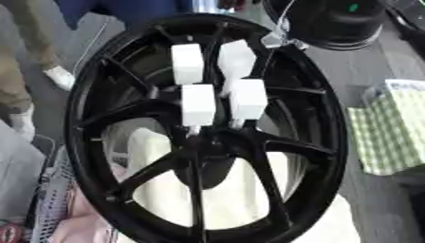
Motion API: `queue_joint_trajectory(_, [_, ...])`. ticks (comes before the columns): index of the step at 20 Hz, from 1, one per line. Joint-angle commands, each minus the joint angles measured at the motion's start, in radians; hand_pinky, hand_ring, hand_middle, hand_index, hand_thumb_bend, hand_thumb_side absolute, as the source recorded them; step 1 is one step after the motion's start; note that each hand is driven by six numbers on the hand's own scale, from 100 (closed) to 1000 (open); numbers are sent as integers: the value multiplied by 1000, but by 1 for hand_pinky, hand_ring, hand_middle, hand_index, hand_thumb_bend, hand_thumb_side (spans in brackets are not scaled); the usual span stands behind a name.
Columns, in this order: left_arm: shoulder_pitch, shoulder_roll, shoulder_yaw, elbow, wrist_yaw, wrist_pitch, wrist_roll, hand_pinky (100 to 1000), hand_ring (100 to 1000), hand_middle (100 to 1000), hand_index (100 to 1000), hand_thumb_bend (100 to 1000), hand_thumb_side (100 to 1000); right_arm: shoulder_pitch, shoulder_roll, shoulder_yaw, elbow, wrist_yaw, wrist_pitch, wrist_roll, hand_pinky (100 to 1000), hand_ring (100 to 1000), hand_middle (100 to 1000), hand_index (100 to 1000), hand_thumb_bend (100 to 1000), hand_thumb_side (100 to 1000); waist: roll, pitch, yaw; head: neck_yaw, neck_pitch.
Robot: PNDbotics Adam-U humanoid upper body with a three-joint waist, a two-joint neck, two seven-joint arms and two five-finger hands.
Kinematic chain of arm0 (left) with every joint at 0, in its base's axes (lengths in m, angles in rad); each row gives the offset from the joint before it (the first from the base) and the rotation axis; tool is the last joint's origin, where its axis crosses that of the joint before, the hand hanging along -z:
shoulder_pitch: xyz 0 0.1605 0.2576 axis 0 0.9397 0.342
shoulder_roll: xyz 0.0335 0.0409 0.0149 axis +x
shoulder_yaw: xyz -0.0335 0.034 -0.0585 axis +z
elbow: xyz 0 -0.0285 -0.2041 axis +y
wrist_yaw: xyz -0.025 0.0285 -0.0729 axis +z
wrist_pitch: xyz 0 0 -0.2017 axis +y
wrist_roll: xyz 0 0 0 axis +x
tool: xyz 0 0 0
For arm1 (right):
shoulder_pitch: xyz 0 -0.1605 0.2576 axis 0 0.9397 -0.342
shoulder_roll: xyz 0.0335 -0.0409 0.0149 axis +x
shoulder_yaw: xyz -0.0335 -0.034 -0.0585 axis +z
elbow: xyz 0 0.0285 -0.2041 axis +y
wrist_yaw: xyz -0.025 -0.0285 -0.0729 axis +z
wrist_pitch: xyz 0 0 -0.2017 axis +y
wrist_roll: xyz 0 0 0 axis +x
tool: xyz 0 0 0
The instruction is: Pull the pin out of the wheel hub.
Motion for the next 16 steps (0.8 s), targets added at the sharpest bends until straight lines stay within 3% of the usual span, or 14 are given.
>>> queue_joint_trajectory(1, [-5, 8, 2, -20, -3, 4, -1, 814, 774, 638, 843, 100, 745, -7, -32, -9, -18, -35, 14, 10, 842, 883, 830, 870, 258, 100, 7, -13, 2, 7, 4])
queue_joint_trajectory(8, [-5, 4, 0, -20, -3, 7, -2, 815, 775, 638, 843, 100, 747, 13, -56, -3, -72, -84, 25, 10, 839, 883, 829, 869, 250, 100, 6, -9, 4, 8, 9])
queue_joint_trajectory(16, [-5, -3, -1, -20, -3, 8, -5, 816, 773, 636, 843, 100, 749, 21, -54, -1, -68, -45, 34, 10, 842, 884, 828, 866, 284, 100, 3, -3, 12, 4, 6])
